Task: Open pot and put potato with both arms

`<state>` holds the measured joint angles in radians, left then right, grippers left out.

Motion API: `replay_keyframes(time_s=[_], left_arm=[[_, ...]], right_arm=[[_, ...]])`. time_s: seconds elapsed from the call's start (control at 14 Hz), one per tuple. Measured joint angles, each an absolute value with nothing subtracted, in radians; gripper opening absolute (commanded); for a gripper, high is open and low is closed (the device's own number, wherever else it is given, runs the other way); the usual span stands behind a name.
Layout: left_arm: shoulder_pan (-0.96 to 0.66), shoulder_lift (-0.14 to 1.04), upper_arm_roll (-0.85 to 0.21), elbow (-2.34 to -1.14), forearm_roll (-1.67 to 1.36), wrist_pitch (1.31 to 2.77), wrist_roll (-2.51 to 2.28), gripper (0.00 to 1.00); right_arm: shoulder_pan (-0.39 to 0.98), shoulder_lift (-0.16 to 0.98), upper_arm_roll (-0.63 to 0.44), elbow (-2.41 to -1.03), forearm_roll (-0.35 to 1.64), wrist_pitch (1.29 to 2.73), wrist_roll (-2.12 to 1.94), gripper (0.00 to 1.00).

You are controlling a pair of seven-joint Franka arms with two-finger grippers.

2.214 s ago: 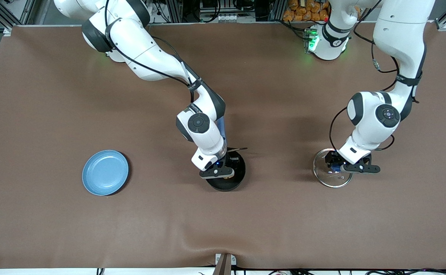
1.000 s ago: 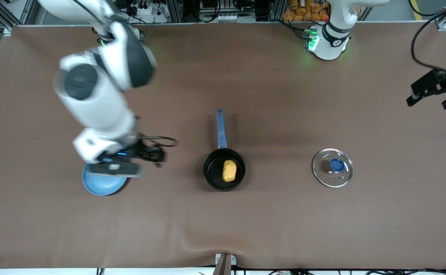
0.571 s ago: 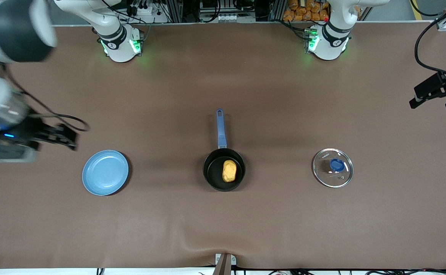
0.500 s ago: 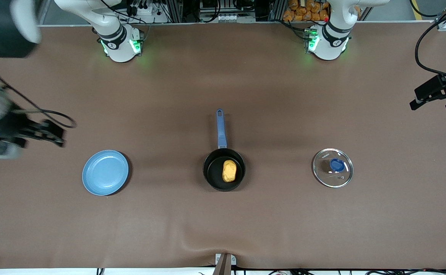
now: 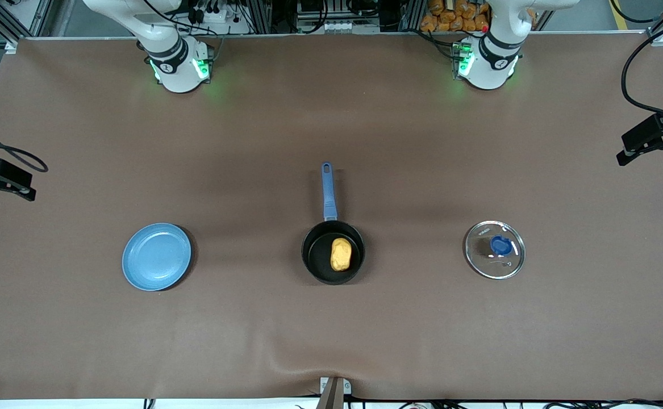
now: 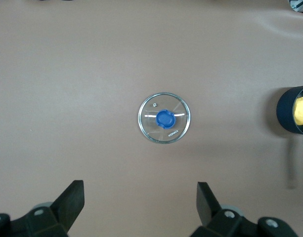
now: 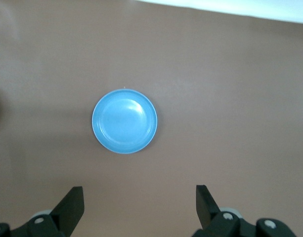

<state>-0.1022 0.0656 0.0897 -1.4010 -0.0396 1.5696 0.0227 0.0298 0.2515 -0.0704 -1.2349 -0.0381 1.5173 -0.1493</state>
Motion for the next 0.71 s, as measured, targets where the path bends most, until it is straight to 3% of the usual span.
replay_keyframes(time_s=[0.21,0.71], left_arm=[[0.0,0.068,-0.065,-1.401,-0.036,1.568,0.015,1.0],[-0.001,0.068,-0.035,-1.4,-0.036,1.568,0.005,1.0]], right_arm=[[0.013,0.243,-0.07,-1.289,-0.038,1.552,-0.152,1.0],[0.012,0.239,-0.059,-1.302,-0.037,1.559,-0.153,1.0]])
